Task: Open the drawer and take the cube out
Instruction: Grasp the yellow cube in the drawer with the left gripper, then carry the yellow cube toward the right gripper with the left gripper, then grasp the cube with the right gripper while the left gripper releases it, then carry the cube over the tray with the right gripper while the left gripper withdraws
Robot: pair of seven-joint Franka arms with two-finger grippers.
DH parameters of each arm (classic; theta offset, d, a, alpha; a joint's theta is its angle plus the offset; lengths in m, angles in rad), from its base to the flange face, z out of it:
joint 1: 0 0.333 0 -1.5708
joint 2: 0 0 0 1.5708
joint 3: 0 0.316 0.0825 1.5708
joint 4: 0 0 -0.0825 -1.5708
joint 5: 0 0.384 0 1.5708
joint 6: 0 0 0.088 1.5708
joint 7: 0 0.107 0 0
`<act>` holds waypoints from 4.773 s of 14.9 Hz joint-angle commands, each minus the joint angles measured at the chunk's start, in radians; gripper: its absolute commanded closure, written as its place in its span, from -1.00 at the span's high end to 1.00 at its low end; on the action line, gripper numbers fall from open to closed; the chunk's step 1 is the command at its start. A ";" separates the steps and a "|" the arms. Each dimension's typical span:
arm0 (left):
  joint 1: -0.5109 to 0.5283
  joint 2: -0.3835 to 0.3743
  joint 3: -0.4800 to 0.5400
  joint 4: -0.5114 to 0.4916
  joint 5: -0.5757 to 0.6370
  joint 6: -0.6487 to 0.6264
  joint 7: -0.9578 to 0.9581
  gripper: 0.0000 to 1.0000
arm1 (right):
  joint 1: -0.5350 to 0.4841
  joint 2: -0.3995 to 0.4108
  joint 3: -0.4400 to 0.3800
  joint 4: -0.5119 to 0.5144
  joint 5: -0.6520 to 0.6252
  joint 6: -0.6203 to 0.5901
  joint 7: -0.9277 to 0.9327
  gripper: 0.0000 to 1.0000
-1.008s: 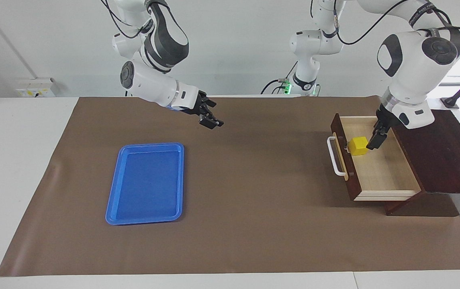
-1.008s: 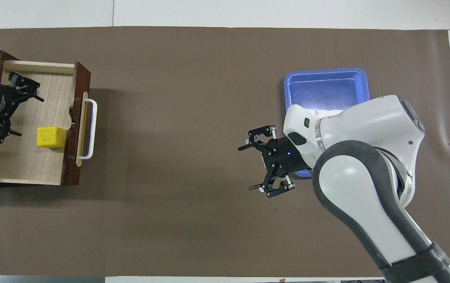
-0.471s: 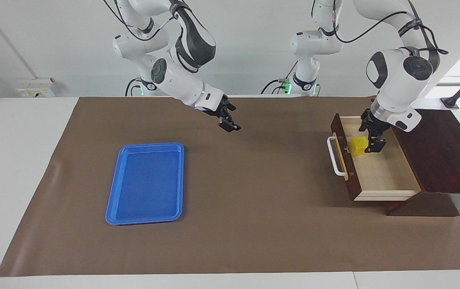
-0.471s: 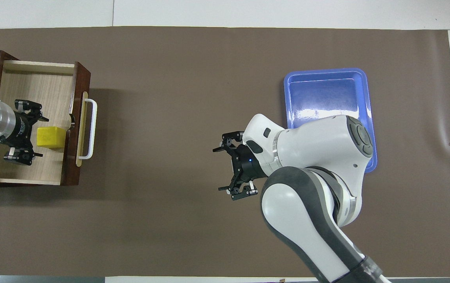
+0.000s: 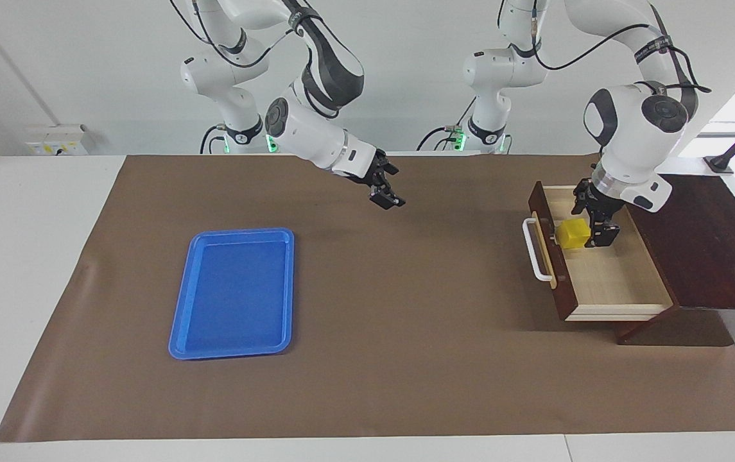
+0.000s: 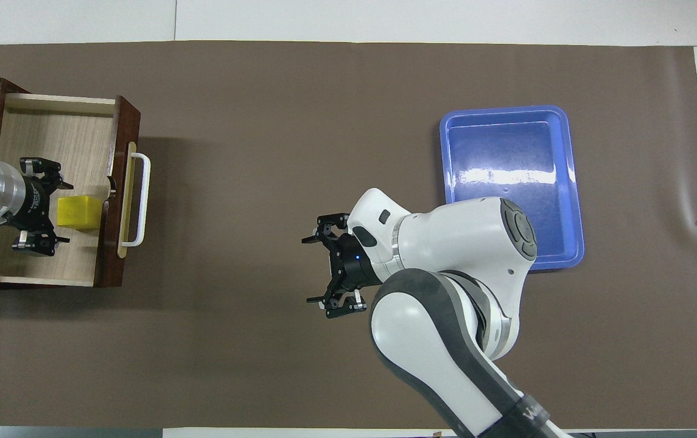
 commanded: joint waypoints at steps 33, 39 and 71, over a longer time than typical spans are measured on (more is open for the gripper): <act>-0.595 0.032 -0.017 0.230 -0.074 -0.242 -0.729 -1.00 | 0.017 0.158 -0.001 0.208 -0.029 0.037 -0.141 1.00; -0.605 0.022 -0.017 0.204 -0.076 -0.216 -0.747 -1.00 | 0.026 0.192 0.001 0.237 -0.018 0.033 -0.132 1.00; -0.361 0.003 -0.005 0.087 -0.063 -0.074 -0.400 1.00 | -0.168 0.137 -0.007 0.232 -0.031 -0.216 -0.144 -1.00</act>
